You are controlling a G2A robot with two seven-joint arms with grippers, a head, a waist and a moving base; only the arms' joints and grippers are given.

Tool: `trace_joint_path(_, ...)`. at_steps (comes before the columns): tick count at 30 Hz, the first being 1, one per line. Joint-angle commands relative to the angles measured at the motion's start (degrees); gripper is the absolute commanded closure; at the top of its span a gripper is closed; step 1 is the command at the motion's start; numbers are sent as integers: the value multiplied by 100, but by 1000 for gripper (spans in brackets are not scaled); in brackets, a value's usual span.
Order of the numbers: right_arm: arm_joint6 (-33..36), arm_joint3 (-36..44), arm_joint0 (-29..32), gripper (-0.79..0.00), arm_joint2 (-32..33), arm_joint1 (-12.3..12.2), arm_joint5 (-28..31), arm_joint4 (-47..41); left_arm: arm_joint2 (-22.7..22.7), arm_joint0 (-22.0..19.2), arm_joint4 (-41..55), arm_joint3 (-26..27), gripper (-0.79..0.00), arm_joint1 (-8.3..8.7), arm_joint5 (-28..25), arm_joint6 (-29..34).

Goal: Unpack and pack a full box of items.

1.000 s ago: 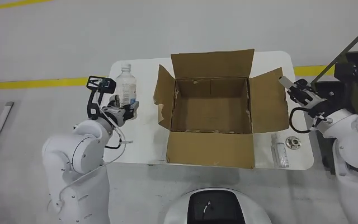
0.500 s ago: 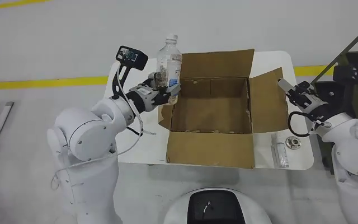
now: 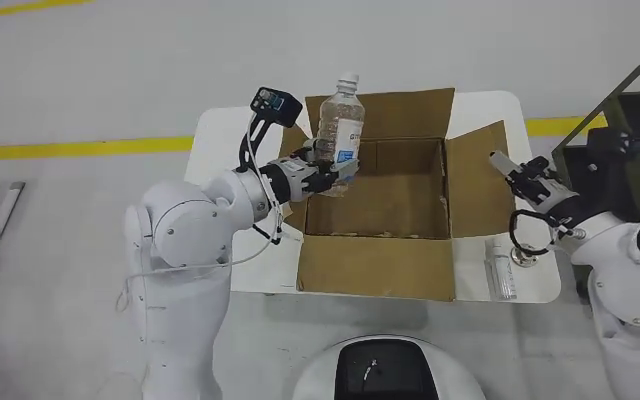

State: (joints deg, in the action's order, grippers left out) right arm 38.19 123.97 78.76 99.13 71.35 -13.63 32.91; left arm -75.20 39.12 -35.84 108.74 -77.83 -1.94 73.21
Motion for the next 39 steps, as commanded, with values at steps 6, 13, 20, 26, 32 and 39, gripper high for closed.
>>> trace_joint_path(6,-73,-48,16,-228,-109,-29,61,190,0,0,0,0,0,0,0,0)
trace_joint_path(13,-71,-124,-74,0,-91,-60,87,264,481,-55,207,-289,0,-39,-146,-747)
trace_joint_path(20,-99,-93,-42,0,-7,-86,34,263,1385,-488,321,-1209,0,-183,890,-785)
trace_joint_path(26,-133,-41,58,0,43,-103,-5,247,1702,-564,146,-1706,0,-215,1772,-469)
trace_joint_path(32,-162,-11,86,0,-29,-115,-4,225,1688,-390,520,-1929,0,-230,2139,-421)
trace_joint_path(39,-145,-54,-76,0,-163,-138,91,256,1676,-402,562,-1889,0,-231,2096,-497)
